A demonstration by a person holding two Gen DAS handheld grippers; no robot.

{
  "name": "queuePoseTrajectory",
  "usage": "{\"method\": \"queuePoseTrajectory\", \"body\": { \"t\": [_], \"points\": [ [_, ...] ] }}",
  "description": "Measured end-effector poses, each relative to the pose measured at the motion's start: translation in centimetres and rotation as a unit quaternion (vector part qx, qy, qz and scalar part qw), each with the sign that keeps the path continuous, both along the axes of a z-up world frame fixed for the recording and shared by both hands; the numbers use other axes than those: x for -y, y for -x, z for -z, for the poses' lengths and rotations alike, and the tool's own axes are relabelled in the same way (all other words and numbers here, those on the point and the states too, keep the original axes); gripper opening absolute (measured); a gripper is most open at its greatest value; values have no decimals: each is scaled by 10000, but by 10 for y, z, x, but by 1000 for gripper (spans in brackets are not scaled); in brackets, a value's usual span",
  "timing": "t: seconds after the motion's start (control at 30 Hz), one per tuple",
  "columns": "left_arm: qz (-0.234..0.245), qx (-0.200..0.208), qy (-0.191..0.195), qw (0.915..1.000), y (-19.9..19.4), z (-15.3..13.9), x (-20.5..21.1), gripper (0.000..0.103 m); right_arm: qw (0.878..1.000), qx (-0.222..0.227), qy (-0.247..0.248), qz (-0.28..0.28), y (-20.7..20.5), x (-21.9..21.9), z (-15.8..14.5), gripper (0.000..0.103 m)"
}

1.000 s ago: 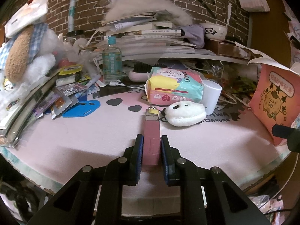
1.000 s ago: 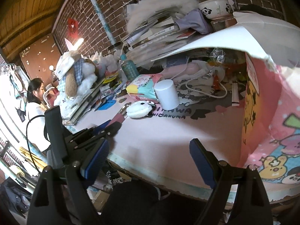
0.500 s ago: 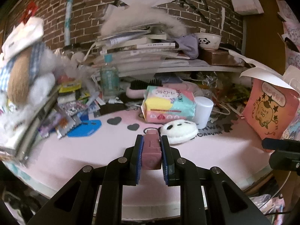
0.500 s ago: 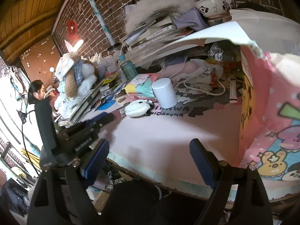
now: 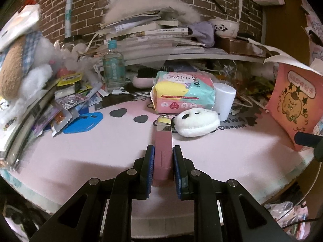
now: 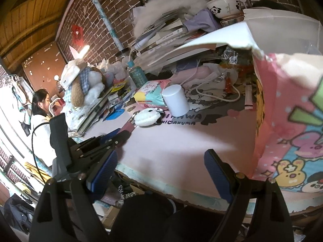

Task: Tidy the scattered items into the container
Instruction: 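Lift the pink tube off the table with the left gripper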

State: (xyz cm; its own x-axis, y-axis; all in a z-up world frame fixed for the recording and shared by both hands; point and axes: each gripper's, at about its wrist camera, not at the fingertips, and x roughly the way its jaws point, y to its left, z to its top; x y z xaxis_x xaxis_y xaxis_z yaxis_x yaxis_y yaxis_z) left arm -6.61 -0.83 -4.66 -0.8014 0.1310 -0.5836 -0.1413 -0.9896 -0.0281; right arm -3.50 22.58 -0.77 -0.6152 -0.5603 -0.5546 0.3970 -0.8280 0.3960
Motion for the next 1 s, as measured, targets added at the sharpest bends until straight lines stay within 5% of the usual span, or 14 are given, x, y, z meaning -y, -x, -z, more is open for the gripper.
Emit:
{"method": "queuePoseTrajectory", "body": {
  "t": [0.47,1.0],
  "points": [
    [95,152,16,9998,15,-2,-6,13,10000,15,-5,-28,1,2,0,86],
    [238,-297,65,9993,3,-47,-8,13,10000,31,-22,-60,1,6,3,87]
  ]
}}
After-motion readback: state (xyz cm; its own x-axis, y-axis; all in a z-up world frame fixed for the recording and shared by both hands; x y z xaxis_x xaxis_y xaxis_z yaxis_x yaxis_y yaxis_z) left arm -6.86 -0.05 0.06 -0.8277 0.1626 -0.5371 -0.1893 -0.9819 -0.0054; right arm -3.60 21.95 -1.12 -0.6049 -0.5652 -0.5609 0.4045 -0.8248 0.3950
